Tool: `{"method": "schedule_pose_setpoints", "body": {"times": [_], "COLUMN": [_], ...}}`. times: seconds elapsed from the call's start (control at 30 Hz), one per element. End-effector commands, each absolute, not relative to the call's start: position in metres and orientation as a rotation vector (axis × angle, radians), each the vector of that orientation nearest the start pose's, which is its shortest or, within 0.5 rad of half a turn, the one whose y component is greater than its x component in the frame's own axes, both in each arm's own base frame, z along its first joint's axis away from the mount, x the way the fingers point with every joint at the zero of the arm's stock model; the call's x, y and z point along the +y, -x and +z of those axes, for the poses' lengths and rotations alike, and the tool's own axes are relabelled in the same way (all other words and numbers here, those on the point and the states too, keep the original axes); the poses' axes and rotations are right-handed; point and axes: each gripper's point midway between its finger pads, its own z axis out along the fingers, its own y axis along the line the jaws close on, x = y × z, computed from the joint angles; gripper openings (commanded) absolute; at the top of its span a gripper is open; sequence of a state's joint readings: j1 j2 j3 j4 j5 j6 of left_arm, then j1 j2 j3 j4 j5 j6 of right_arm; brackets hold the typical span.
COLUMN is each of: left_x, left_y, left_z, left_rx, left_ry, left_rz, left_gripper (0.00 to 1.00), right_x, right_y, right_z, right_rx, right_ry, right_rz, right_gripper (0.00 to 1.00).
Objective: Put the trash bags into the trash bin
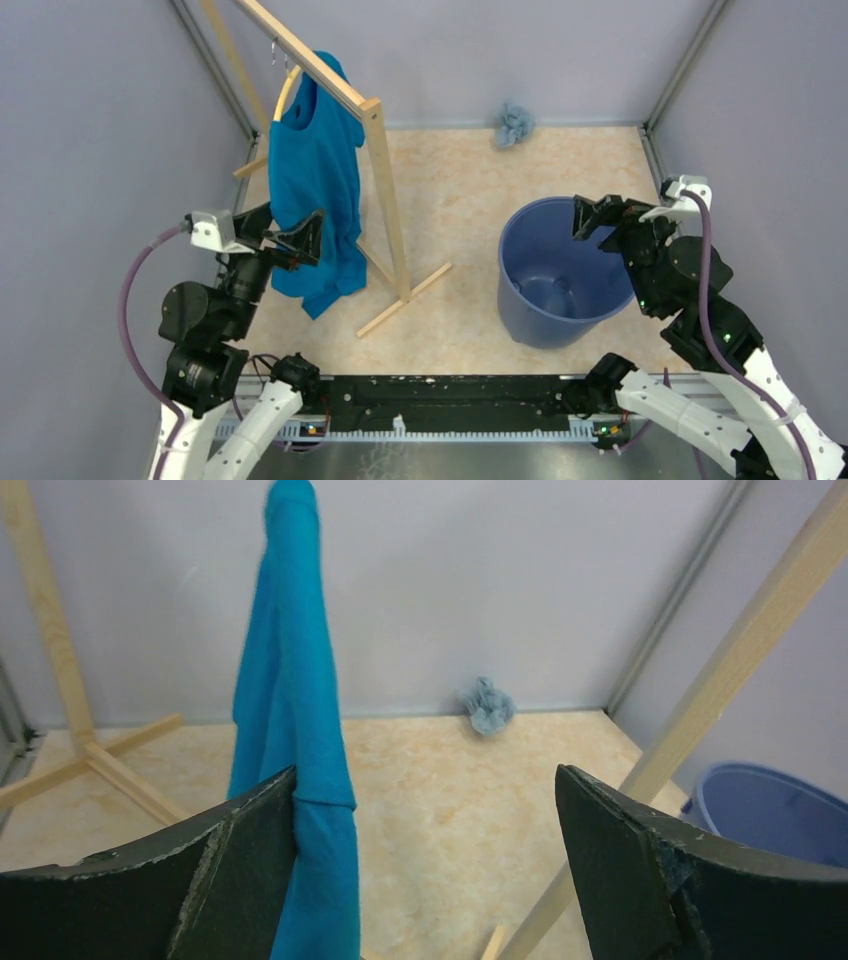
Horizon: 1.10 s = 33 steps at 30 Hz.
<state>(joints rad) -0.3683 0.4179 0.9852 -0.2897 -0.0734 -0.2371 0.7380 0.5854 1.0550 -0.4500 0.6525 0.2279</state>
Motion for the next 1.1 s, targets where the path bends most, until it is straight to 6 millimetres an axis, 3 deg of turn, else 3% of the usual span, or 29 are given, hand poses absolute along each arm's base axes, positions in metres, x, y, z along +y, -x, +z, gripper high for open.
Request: {"method": "schedule_pose_setpoints", "body": {"times": [0.0,0.13,0.27,0.4,0.53,0.63,0.8,0.93,1.07], "left_x": [-0.1,-0.144,-0.195,-0.216,-0.234,-0.256,-0.293,-0.296,-0.279], "left_y": [-0.2,-0.186,-0.147,-0.123,-0.114,-0.105,-0.072,-0.066,-0.081], "left_z": [0.412,0.39,0.36,0.324,0.296,0.286,0.269,0.271,0.282], "left_rx": [1.385,1.447,1.463,1.487,1.522,1.529,1.512,1.488,1.5], "left_ry": [-0.127,-0.314,-0.635,-0.749,-0.765,-0.79,-0.898,-0.875,-0.751], "left_rz": [-0.571,-0.782,-1.12,-1.37,-1.419,-1.434,-1.377,-1.333,-1.265], "left_gripper": [0.99,0.99,0.99,0.99,0.99,0.99,0.99,0.99,0.99], "right_x": [0.069,0.081,0.084,0.083,0.083,0.083,0.08,0.074,0.07], "right_y": [-0.221,-0.222,-0.222,-0.221,-0.22,-0.22,-0.219,-0.215,-0.213], "right_z": [0.384,0.38,0.386,0.391,0.388,0.383,0.381,0.384,0.385], "right_rx": [1.583,1.589,1.561,1.532,1.531,1.543,1.552,1.548,1.538], "right_ry": [-0.066,-0.026,-0.017,-0.021,-0.023,-0.029,-0.037,-0.047,-0.055], "right_rz": [0.223,0.267,0.285,0.3,0.308,0.306,0.299,0.285,0.285], "right_gripper": [0.99,0.99,0.99,0.99,0.99,0.99,0.99,0.99,0.99]}}
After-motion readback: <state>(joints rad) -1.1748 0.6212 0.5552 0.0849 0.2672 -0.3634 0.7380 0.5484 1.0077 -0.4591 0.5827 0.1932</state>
